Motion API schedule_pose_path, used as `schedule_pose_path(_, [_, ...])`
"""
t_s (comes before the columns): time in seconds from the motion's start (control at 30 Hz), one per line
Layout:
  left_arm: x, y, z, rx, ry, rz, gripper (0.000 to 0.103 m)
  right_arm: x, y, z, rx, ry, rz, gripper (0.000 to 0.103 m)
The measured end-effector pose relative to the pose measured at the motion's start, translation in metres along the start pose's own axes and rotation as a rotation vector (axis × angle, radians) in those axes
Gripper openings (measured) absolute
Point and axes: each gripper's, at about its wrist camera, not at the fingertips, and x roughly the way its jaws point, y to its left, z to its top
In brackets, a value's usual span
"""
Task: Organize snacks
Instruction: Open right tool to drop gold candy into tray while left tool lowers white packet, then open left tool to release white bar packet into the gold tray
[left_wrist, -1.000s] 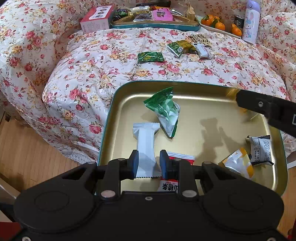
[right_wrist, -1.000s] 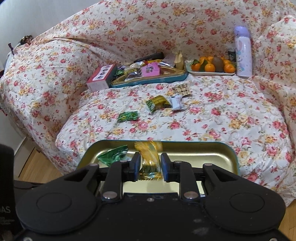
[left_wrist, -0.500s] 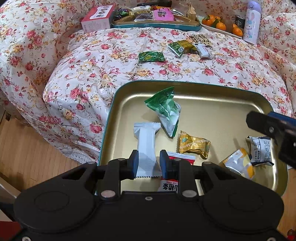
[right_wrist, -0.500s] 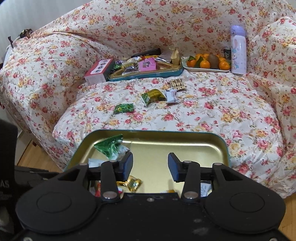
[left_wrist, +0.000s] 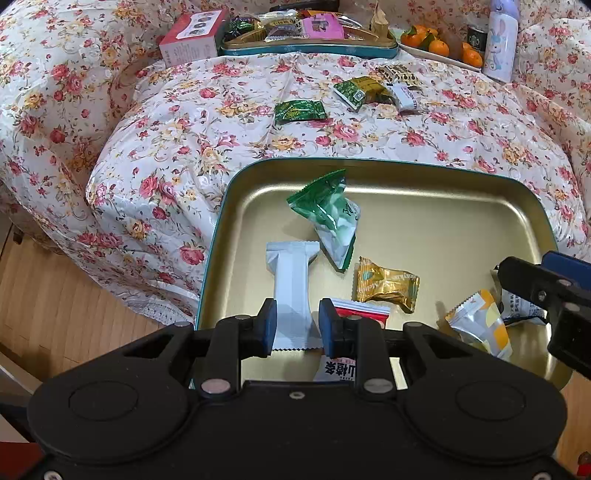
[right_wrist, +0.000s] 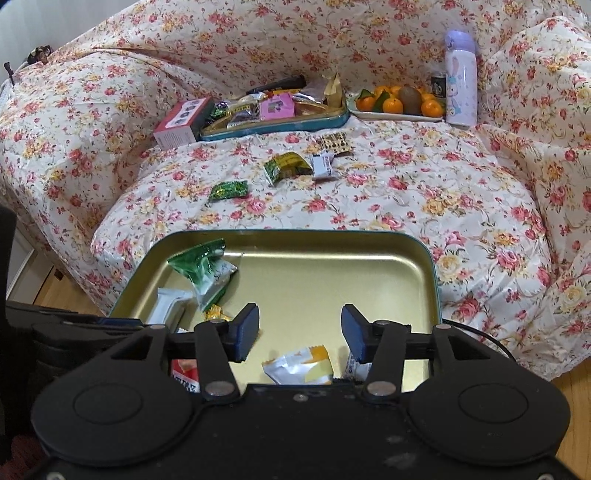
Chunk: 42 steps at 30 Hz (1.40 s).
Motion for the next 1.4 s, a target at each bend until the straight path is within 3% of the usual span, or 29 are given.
schedule_pose_path(0.5, [-0.001,-0.001,-0.002,0.007,0.008,-0.005,0.035,0.001,0.001,-0.004,-0.015,0.028,0.003,0.059])
schedule_pose_path(0.7, [-0.006,0.0,-0.001,0.002,-0.017,-0.013,0.035,-0.001,0.001,-0.002,-0.022,0.032,0.009,0.068])
schedule_pose_path(0.77, [-0.008,0.002,0.0,0.002,-0.032,-0.014,0.035,-0.002,0.001,-0.002,-0.02,0.034,0.006,0.077])
schedule_pose_path(0.87, [-0.012,0.003,0.001,0.009,-0.053,-0.01,0.036,-0.002,-0.001,0.0,-0.005,0.038,0.001,0.079])
schedule_pose_path(0.9, [-0.013,0.003,0.001,0.011,-0.06,-0.014,0.037,-0.002,-0.002,0.0,-0.004,0.039,0.002,0.079])
schedule_pose_path(1.0, [-0.017,0.006,0.005,0.007,-0.09,-0.025,0.054,-0.004,-0.003,0.002,0.0,0.019,0.008,0.079])
schedule_pose_path(1.17, [-0.028,0.011,0.018,0.024,-0.166,-0.013,0.057,-0.007,-0.004,0.008,-0.016,-0.02,-0.007,0.079])
schedule_pose_path(1.23, [-0.03,0.014,0.024,0.028,-0.183,-0.026,0.064,-0.007,-0.004,0.011,-0.025,-0.032,-0.008,0.079])
schedule_pose_path(1.4, [-0.028,0.016,0.038,0.041,-0.209,-0.015,0.065,-0.002,-0.006,0.023,-0.043,-0.046,0.023,0.093])
